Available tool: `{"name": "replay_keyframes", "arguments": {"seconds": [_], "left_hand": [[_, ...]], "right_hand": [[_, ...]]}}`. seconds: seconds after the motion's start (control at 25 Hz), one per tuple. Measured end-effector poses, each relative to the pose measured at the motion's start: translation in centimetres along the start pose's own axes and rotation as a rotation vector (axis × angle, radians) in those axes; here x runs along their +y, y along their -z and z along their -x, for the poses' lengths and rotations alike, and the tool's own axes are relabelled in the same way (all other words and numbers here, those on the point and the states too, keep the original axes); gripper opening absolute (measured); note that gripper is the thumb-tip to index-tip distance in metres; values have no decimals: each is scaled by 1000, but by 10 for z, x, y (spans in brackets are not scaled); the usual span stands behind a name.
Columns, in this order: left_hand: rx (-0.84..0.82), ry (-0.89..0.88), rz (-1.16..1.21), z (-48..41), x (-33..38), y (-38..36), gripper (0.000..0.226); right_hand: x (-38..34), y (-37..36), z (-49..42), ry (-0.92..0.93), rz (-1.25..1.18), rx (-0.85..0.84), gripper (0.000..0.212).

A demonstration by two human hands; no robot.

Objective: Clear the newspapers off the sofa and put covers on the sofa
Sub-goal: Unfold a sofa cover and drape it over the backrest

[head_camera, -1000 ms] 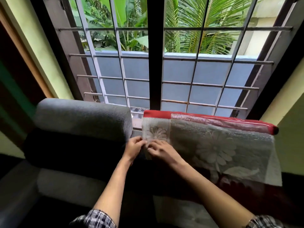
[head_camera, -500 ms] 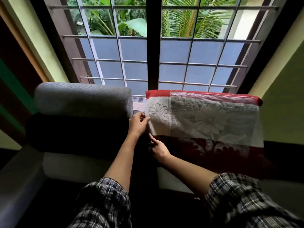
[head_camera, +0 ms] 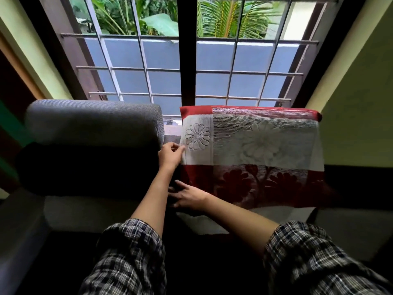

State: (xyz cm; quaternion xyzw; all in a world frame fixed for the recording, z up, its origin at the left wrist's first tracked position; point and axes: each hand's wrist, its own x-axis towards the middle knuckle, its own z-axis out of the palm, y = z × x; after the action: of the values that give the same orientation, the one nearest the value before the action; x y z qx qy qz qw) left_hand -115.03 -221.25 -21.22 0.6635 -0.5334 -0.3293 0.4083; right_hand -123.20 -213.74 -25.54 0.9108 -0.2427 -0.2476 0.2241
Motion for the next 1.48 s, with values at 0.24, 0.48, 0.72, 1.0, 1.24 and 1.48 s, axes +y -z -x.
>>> {"name": "replay_keyframes", "arguments": {"seconds": [0.24, 0.48, 0.72, 1.0, 1.24, 1.48], "left_hand": [[49, 76, 84, -5, -15, 6, 5], [-198, 60, 184, 14, -11, -26, 13], [-352, 90, 250, 43, 17, -75, 31], [-510, 10, 258, 99, 68, -166, 32], [-608, -27, 243, 143, 92, -244, 32], [-624, -24, 142, 159, 85, -293, 38]], "right_hand": [[11, -28, 22, -244, -302, 138, 32], [44, -43, 73, -887, -1244, 460, 57], [64, -72, 146, -1337, -1857, 569, 57], [66, -125, 249, -1535, -2079, 808, 60], [64, -171, 322, -1648, -2256, 860, 61], [58, -225, 339, -1746, -2127, 794, 45]]}}
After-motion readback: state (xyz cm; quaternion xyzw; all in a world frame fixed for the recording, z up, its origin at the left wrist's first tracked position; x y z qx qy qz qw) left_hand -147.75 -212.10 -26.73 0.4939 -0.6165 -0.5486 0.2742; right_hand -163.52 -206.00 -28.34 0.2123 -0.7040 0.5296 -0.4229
